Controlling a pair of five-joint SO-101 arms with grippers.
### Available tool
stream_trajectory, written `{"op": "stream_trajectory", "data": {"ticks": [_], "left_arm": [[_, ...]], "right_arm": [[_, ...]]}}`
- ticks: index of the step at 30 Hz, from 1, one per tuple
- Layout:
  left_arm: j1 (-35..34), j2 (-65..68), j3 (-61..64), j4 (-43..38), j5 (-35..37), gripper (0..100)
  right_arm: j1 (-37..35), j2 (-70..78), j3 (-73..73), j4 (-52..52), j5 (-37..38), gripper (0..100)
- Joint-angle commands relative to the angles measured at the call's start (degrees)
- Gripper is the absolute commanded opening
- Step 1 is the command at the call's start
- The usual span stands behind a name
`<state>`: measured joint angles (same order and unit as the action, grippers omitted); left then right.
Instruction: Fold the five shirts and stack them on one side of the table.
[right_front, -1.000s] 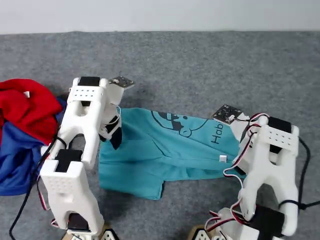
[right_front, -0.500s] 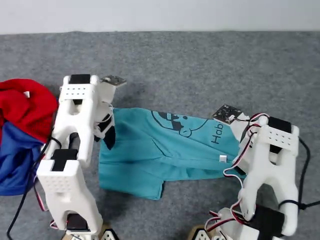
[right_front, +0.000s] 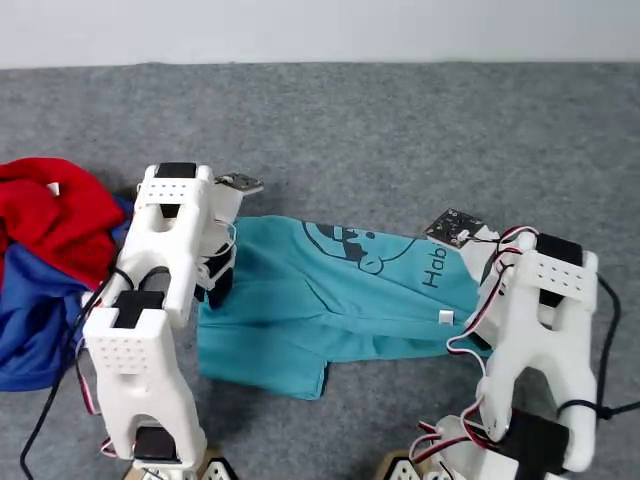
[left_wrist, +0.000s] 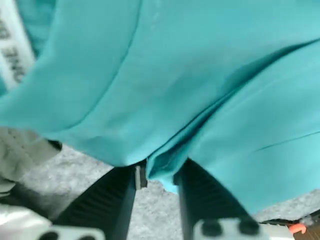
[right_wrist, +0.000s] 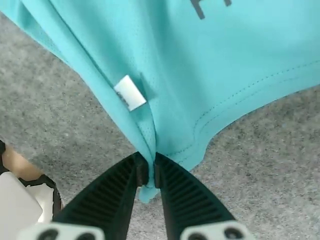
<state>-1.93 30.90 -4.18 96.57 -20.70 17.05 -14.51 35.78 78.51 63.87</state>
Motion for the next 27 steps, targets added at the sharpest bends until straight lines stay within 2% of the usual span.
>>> {"op": "stream_trajectory", "data": {"ticks": [1, 5, 10, 18, 27], "left_arm": [[2.73, -0.88, -0.4, 0.7, -0.79, 1], [5.54, -4.57, -0.4, 0.97, -0.44, 2], [7.56, -17.32, -0.4, 0.79, -0.35, 2], [3.52, -38.07, -2.24, -0.09, 2.73, 2], [2.29, -50.55, -15.43, -11.96, 2.46, 2]], "right_arm": [[0.57, -2.33, -2.81, 0.13, -0.35, 0.8], [0.75, -3.03, -3.69, 0.84, -0.35, 0.8], [1.01, -3.03, -9.85, 6.02, -0.44, 0.8], [1.01, -3.03, -26.9, 14.2, -2.99, 0.8], [0.66, -3.03, -50.73, 17.1, -8.18, 0.8]]}}
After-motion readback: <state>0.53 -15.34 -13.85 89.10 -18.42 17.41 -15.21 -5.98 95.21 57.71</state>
